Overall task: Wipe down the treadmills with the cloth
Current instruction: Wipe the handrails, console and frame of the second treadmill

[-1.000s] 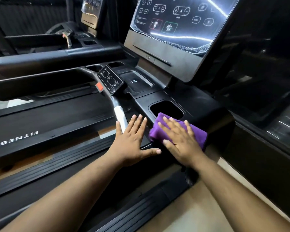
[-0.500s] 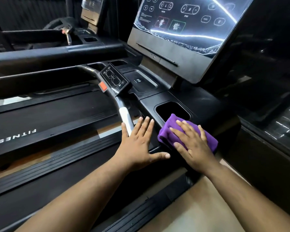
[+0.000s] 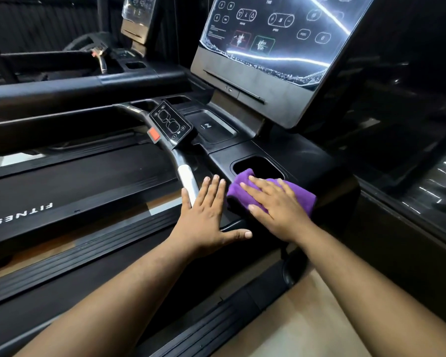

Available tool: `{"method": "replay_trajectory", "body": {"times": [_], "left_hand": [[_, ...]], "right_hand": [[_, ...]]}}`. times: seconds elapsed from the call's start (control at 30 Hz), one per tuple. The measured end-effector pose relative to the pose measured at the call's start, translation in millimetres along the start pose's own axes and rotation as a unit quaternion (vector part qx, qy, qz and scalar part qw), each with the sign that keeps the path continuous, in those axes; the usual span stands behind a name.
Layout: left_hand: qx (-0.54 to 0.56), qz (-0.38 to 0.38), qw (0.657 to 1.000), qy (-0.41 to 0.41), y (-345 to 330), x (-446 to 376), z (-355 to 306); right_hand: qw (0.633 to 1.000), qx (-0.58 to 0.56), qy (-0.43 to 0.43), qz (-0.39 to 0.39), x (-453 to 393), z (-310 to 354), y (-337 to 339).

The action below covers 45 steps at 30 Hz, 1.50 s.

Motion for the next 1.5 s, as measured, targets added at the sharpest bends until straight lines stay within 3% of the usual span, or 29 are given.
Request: {"method": "replay_trajectory", "body": {"times": [0.07, 0.2, 0.33, 0.53, 0.7, 0.8, 0.93, 1.07, 1.17, 1.23, 1.33, 1.4, 1.5], "left_hand": [[-0.007, 0.005, 1.0, 0.0, -0.6, -0.5, -1.3], [-0.02, 0.007, 1.0, -0.001, 1.0, -3.0, -3.7], [-0.012, 0.006, 1.0, 0.004, 0.5, -0.2, -3.4], [0.002, -0.001, 1.0, 0.003, 1.2, 2.7, -0.8], [-0.017, 0.008, 1.0, 0.003, 0.3, -1.1, -1.7], [-0.015, 0.004, 1.0, 0.005, 1.0, -1.9, -0.1], [0.005, -0.006, 1.0, 0.008, 1.1, -4.8, 3.9], [0.048, -0.014, 0.999, 0.004, 2.4, -4.2, 3.5], [0.052, -0.012, 0.999, 0.0, 3.1, -1.1, 2.8], [0.041, -0.005, 0.999, 0.0, 1.3, -0.2, 1.9], [0.023, -0.005, 1.0, 0.003, 1.1, 1.1, 1.0], [0.015, -0.005, 1.0, 0.006, 1.6, 1.6, 0.2], [0.03, -0.019, 0.999, 0.006, 4.9, 2.9, -0.4]], "right_hand": [[1.0, -0.002, -0.007, 0.0, 16.0, -32.6, 2.7], [0.992, 0.039, -0.123, -0.002, -25.3, -88.4, 22.4], [0.983, 0.048, -0.173, 0.027, -59.6, -75.5, 19.2], [0.979, 0.028, -0.199, -0.041, -15.1, -91.2, 23.6], [0.963, 0.002, -0.268, 0.008, -73.2, -101.6, 24.6], [0.968, -0.009, -0.249, 0.033, -107.3, -77.6, 18.2], [0.988, -0.057, -0.124, 0.078, -106.1, -8.9, -1.6], [0.999, 0.018, -0.033, 0.023, -40.1, 18.2, -0.2], [0.999, -0.012, 0.025, -0.032, 25.5, 13.7, -13.7], [0.997, -0.02, -0.002, -0.07, 54.6, -21.3, -20.9], [0.982, -0.009, -0.156, -0.106, 45.5, -79.8, -4.1], [0.967, -0.012, -0.225, -0.122, 24.8, -77.9, 5.6], [0.976, 0.004, -0.158, -0.152, 11.1, -5.9, -4.6]]}}
Point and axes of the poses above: each hand's wrist, its own x-axis away from the middle knuckle, its own y-axis out of the back of the hand, z = x × y, the point moved 7 cm from there along -x, towards the middle knuckle, and after that the axes turned 5 degrees about y, right-handed, at the moved point
